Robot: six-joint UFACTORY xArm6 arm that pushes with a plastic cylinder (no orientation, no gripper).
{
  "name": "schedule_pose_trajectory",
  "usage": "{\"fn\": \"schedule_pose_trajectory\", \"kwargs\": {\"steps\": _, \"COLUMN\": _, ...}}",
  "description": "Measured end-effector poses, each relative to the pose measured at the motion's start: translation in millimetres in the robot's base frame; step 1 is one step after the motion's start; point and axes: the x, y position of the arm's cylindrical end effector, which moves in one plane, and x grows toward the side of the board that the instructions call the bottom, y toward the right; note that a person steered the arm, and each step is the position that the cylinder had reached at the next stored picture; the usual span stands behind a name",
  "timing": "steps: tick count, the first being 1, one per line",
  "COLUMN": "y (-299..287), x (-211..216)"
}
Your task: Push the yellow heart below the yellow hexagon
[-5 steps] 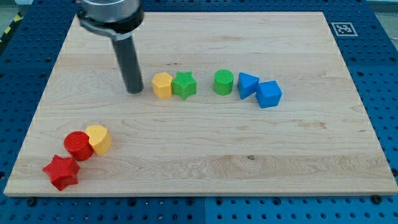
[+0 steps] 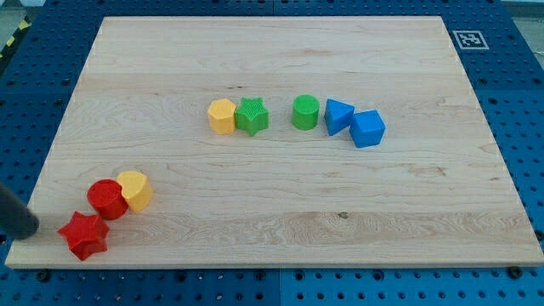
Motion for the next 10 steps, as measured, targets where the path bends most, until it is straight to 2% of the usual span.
{"fn": "schedule_pose_trajectory", "kwargs": {"steps": 1, "y": 32, "x": 15}}
{"fn": "schedule_pose_trajectory", "kwargs": {"steps": 3, "y": 54, "x": 15}}
{"fn": "schedule_pose_trajectory", "kwargs": {"steps": 4, "y": 82, "x": 11}}
{"fn": "schedule_pose_trajectory", "kwargs": {"steps": 7, "y": 72, "x": -21}}
{"fn": "schedule_pose_trajectory", "kwargs": {"steps": 10, "y": 117, "x": -51}}
